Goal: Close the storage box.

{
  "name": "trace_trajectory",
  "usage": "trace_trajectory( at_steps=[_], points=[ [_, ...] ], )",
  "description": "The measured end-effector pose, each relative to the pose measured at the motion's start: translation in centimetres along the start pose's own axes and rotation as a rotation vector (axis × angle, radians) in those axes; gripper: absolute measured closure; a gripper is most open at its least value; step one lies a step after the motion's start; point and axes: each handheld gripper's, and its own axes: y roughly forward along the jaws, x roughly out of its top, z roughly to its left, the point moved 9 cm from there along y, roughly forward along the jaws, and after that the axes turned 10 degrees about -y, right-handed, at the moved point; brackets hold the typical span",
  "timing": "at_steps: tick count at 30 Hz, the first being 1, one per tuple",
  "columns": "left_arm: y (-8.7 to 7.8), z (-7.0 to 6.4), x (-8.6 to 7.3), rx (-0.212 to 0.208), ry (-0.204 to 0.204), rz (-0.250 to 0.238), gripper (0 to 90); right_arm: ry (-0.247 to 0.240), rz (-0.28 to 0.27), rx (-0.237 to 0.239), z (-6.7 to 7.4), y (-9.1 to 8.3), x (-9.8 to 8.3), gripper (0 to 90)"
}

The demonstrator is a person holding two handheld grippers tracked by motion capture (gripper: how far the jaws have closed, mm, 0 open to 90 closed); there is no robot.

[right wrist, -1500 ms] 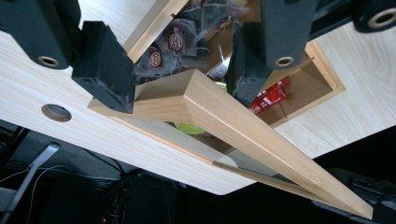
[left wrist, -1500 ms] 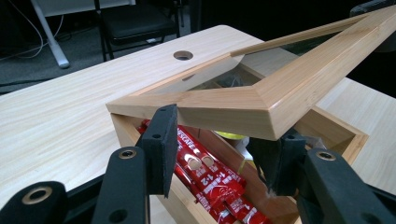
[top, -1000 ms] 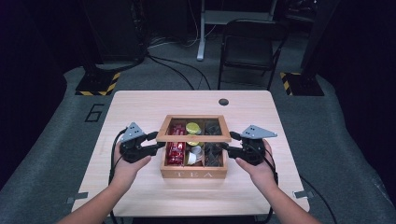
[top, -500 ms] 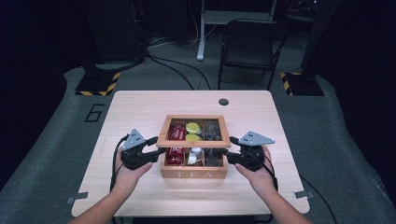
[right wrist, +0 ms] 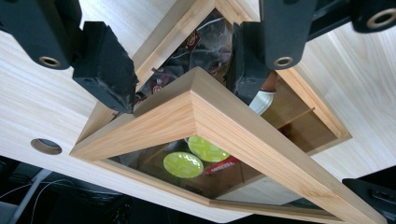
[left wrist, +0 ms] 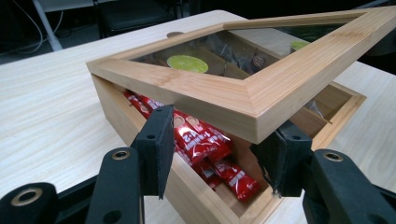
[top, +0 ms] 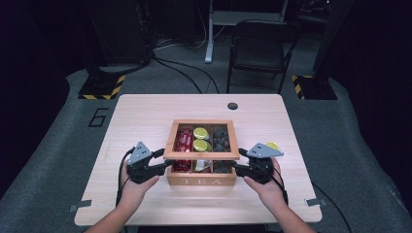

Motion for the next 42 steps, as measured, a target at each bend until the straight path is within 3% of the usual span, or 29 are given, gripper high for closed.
trace_trajectory(
  at_steps=[13, 23, 35, 42],
  points=[
    [0.5, -0.2, -1.8, -0.019, -0.006, 0.003, 49.4, -0.013, 0.026, -0.006, 0.7, 0.5, -1.6, 42.4],
    [0.9, -0.5, -2.5, -0.017, -0.021, -0.005, 49.2, 0.004, 0.028, 0.006, 1.1, 1.0, -2.4, 43.0],
    [1.1, -0.5, -3.7, -0.016, -0.030, 0.028, 49.2, -0.029, 0.051, 0.000, 1.5, 1.3, -3.3, 42.9],
    [1.3, -0.5, -4.3, -0.017, -0.033, 0.045, 48.8, -0.009, 0.078, 0.023, 1.7, 1.6, -4.0, 41.9]
  ],
)
